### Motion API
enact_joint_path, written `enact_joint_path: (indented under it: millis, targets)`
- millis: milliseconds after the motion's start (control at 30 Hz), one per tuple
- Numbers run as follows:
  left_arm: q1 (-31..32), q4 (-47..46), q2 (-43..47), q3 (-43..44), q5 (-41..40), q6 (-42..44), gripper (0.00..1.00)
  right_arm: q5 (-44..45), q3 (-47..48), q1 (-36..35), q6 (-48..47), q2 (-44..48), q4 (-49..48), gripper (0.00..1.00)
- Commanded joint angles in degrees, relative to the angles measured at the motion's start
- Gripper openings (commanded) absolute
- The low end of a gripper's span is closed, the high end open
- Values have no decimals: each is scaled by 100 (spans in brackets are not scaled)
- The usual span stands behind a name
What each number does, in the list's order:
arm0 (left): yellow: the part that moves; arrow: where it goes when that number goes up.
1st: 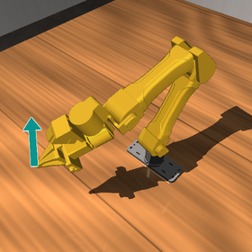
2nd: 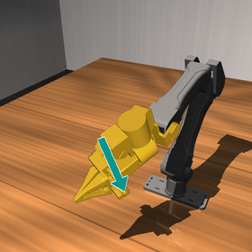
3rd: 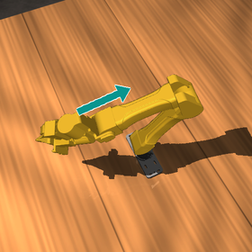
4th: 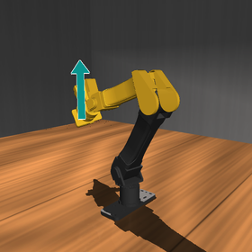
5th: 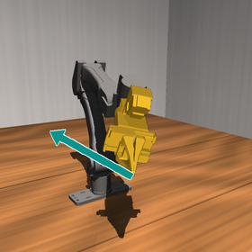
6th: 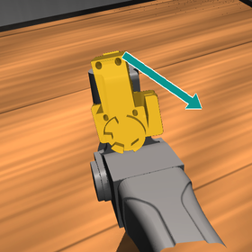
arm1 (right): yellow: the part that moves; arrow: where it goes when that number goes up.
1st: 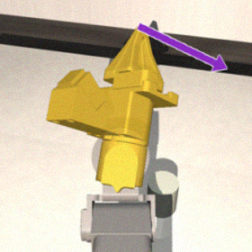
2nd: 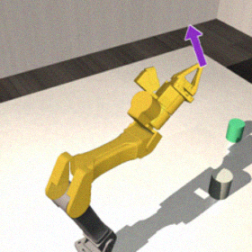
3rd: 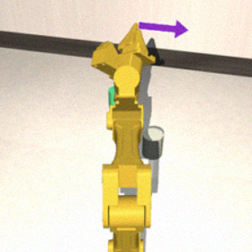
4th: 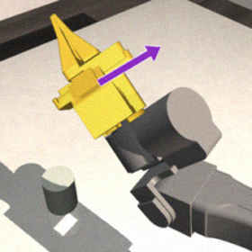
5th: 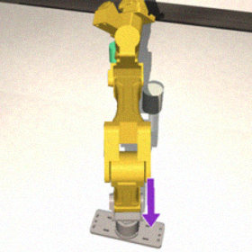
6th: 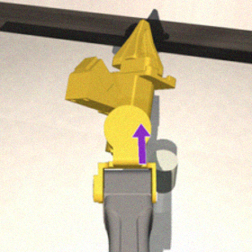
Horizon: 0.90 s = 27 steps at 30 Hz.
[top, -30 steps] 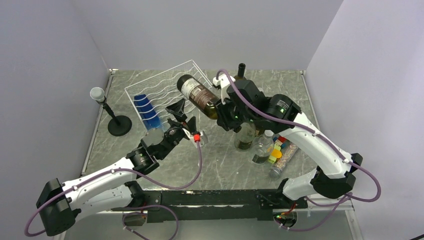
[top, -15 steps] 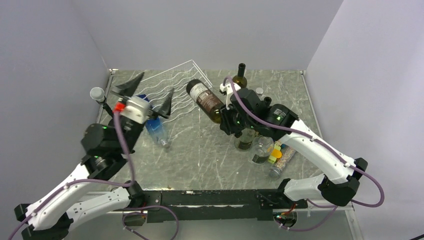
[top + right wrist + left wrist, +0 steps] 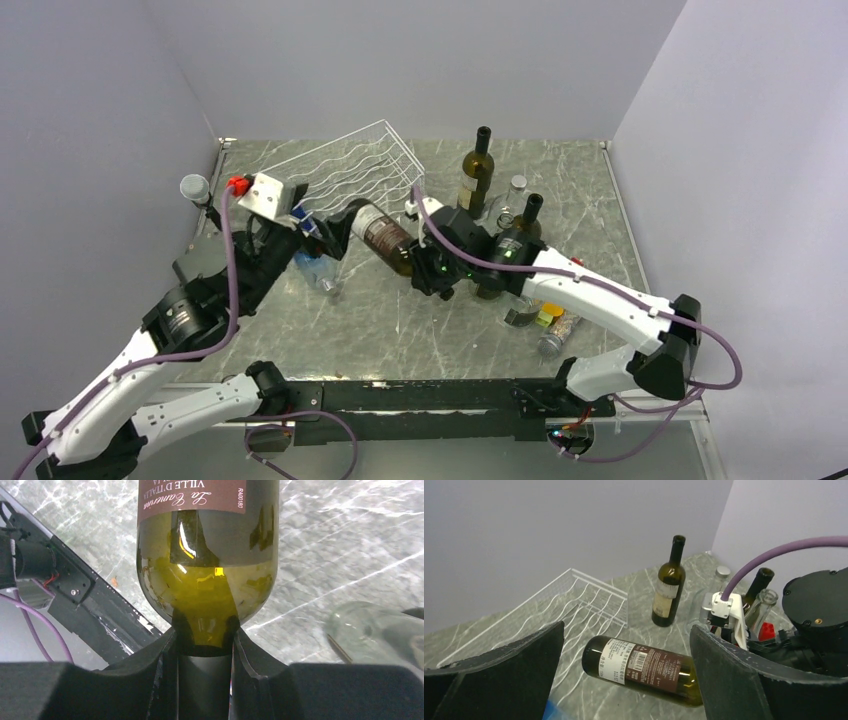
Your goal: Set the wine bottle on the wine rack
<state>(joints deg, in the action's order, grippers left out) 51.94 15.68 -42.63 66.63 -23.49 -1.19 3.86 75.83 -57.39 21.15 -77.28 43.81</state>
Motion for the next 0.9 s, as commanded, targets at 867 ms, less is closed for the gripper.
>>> enact_joint_path:
  millis: [867]
  targets:
    - [23, 854, 696, -246, -150, -629, 99, 1115, -1088, -836, 816, -1557, -4127, 0]
